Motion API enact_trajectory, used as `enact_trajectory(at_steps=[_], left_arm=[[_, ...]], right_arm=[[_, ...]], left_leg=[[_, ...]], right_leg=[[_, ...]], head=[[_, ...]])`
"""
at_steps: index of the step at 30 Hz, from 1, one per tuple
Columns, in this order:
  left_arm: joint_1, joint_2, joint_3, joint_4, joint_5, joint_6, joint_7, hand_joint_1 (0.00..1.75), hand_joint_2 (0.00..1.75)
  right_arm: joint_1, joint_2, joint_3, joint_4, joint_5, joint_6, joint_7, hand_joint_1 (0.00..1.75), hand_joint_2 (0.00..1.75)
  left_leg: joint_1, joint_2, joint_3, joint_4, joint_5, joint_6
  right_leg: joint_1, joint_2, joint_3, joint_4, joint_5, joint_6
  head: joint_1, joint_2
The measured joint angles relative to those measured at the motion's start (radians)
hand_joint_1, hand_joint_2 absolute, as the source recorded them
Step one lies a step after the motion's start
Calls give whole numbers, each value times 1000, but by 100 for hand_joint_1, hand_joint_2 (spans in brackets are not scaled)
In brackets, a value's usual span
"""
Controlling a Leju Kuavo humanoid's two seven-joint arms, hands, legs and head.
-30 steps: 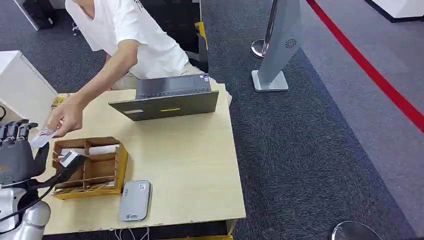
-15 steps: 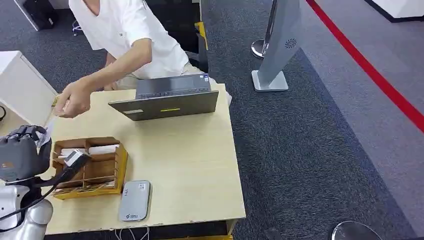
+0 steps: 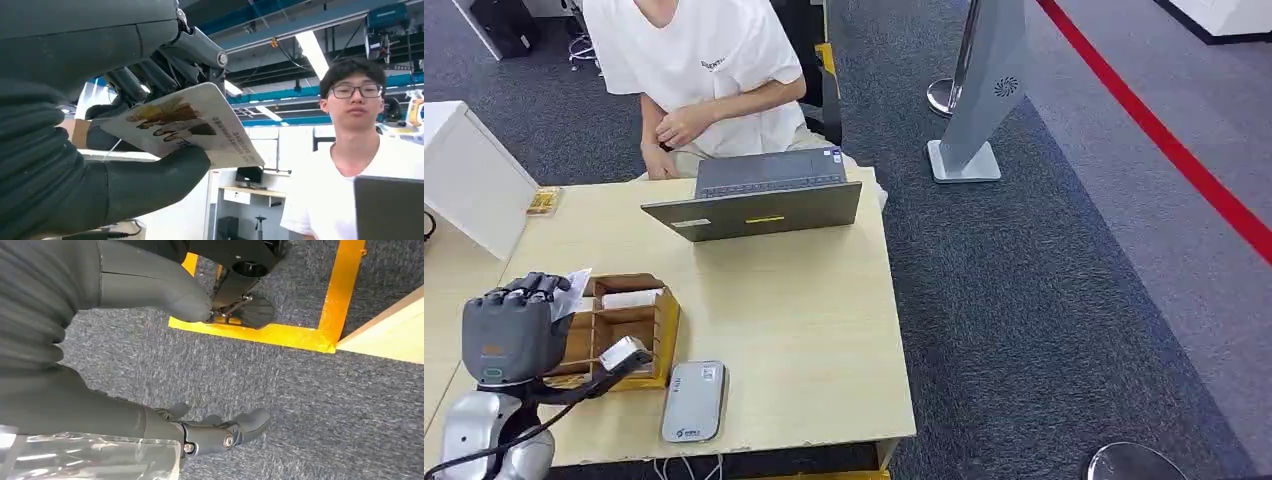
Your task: Pass the card to the sensor for recognition and then transmit it.
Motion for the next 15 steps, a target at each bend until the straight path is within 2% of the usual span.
enact_trajectory(at_steps=[6,15], left_arm=[[73,-3,-37,-79,-22,5,0,175,175],[92,-3,-41,-115,-22,6,0,175,175]], right_arm=[[4,0,-1,0,-3,-6,0,0,175],[5,0,-1,0,-3,-5,0,0,175]], left_leg=[[0,0,0,0,0,-1],[0,0,0,0,0,-1]], right_leg=[[0,0,0,0,0,0],[0,0,0,0,0,0]], head=[[0,0],[0,0]])
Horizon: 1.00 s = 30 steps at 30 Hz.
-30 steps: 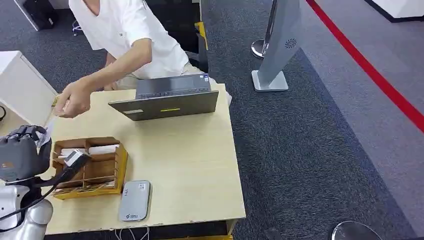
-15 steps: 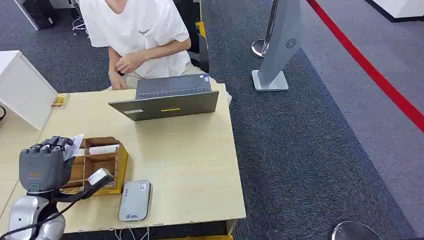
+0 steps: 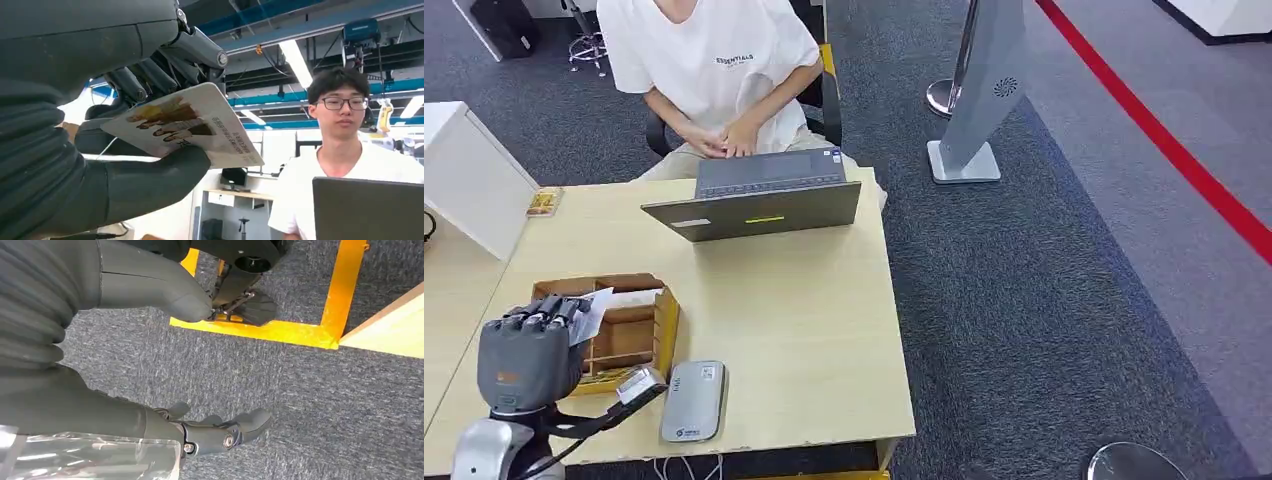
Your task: Pass the card to the sensor for recognition and then transmit it.
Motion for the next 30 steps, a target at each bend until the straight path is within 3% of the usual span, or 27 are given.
enact_trajectory(at_steps=[11,16,18,30], left_arm=[[36,-3,-45,-26,-33,-8,-10,175,175],[57,-8,-87,-24,-32,-51,-9,175,175],[57,-13,-107,-3,-43,-80,-7,175,175],[41,-62,-172,155,-63,-77,-6,175,175]], right_arm=[[0,0,-2,1,-14,-4,0,0,175],[0,0,-5,1,-19,-8,8,0,175],[-1,0,-5,1,-19,-8,21,0,175],[-3,0,-5,1,-13,-15,49,0,175]], left_leg=[[0,0,0,0,0,0],[0,0,0,0,0,0],[0,0,0,0,0,0],[0,0,0,0,0,0]], right_leg=[[0,0,0,0,0,0],[0,0,0,0,0,0],[0,0,0,0,0,0],[0,0,0,0,0,0]], head=[[0,0],[0,0],[0,0],[0,0]])
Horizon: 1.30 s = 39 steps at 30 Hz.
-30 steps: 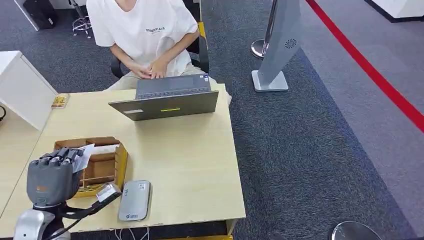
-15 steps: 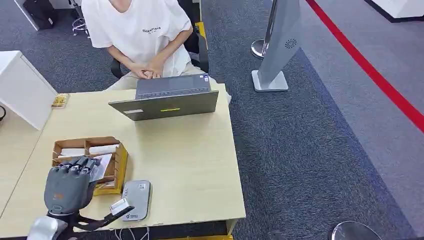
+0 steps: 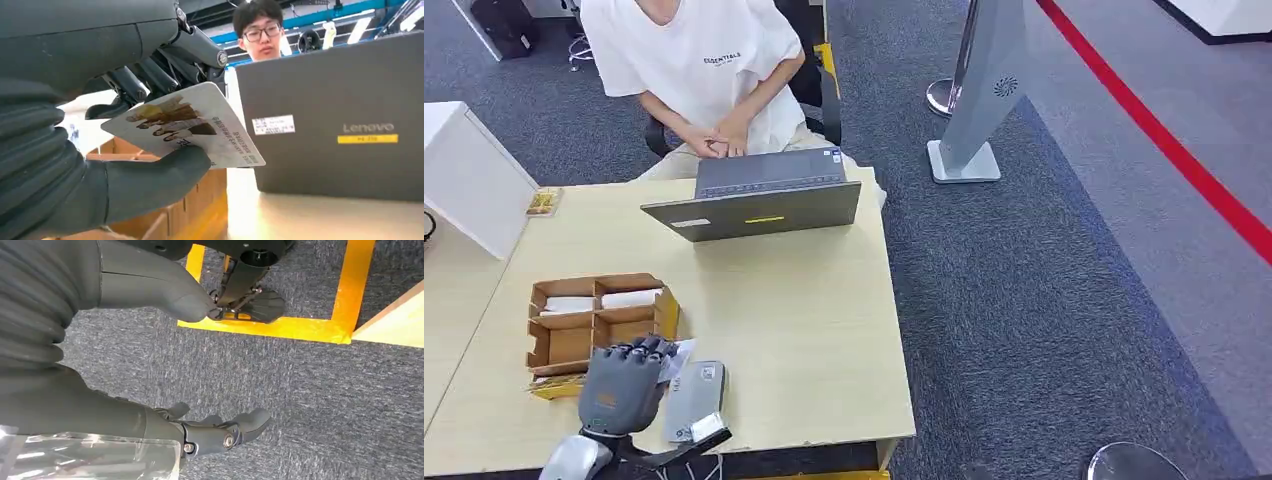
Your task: Pass the card to the sensor for recognition and then transmit it.
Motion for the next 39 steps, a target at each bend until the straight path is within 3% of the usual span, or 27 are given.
enact_trajectory(at_steps=[19,29,39], left_arm=[[2,-14,-8,87,13,-18,17,175,175],[1,-13,-25,124,41,-196,85,175,175],[-15,-11,-26,131,76,-280,137,175,175]], right_arm=[[1,0,0,0,0,0,10,0,175],[1,0,0,0,-2,3,12,0,175],[1,0,2,0,0,13,11,0,175]], left_leg=[[0,0,0,0,0,0],[0,0,0,0,0,0],[0,-1,1,0,0,0]], right_leg=[[0,0,0,0,0,0],[0,0,0,0,0,0],[0,-2,2,0,0,0]], head=[[0,0],[0,0],[0,0]])
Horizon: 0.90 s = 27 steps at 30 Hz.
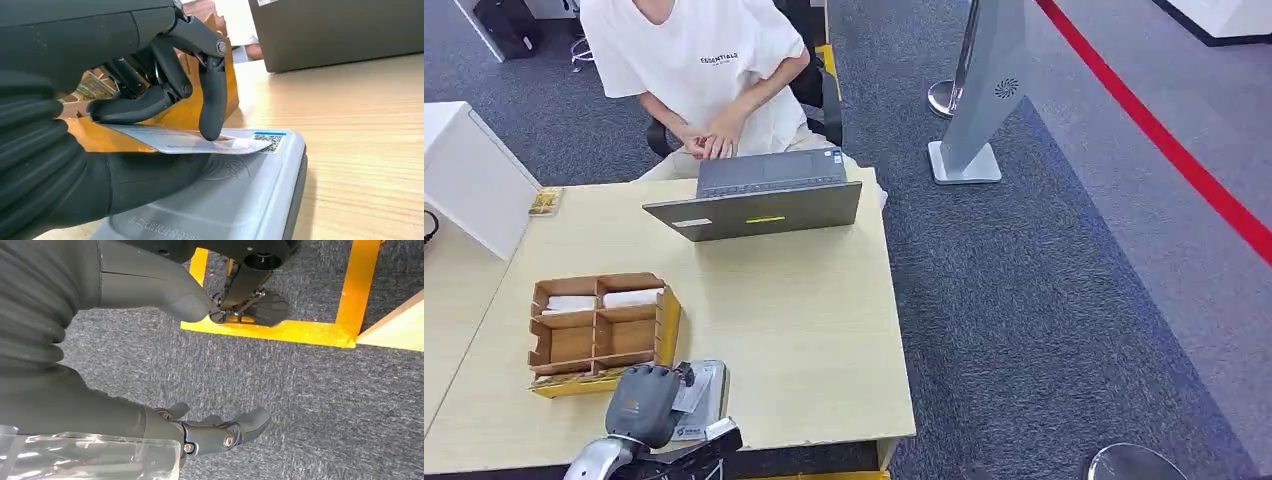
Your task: Pass the card to the sensor for recognition and then transmit it.
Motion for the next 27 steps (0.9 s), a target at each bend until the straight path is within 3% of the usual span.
enact_trajectory(at_steps=[4,8,11,16,18,27], left_arm=[[-3,3,0,0,5,6,6,175,175],[-1,6,0,-30,-20,102,-1,175,175],[-5,9,4,-79,-38,139,-4,175,175],[-30,14,20,-177,-125,329,-32,175,175],[-55,16,29,-215,-153,375,-36,175,175],[-123,16,44,-287,-212,431,-41,175,175]], right_arm=[[0,0,3,0,0,1,-1,0,175],[0,0,4,0,2,1,-4,0,175],[-1,0,5,0,3,1,-8,0,175],[-5,2,14,0,17,3,-8,0,175],[-10,3,19,0,24,6,-7,0,175],[-23,15,38,-2,36,18,-8,0,175]], left_leg=[[0,0,1,0,0,0],[0,0,1,0,1,0],[0,0,0,0,1,0],[0,0,0,0,1,0],[0,0,0,0,1,0],[0,0,0,0,1,0]], right_leg=[[0,0,1,0,0,0],[0,0,0,0,0,0],[0,0,0,0,0,0],[0,0,-1,0,0,0],[0,0,-1,0,0,0],[0,0,0,1,0,0]], head=[[0,0],[0,0],[0,0],[0,0],[0,0],[0,0]])
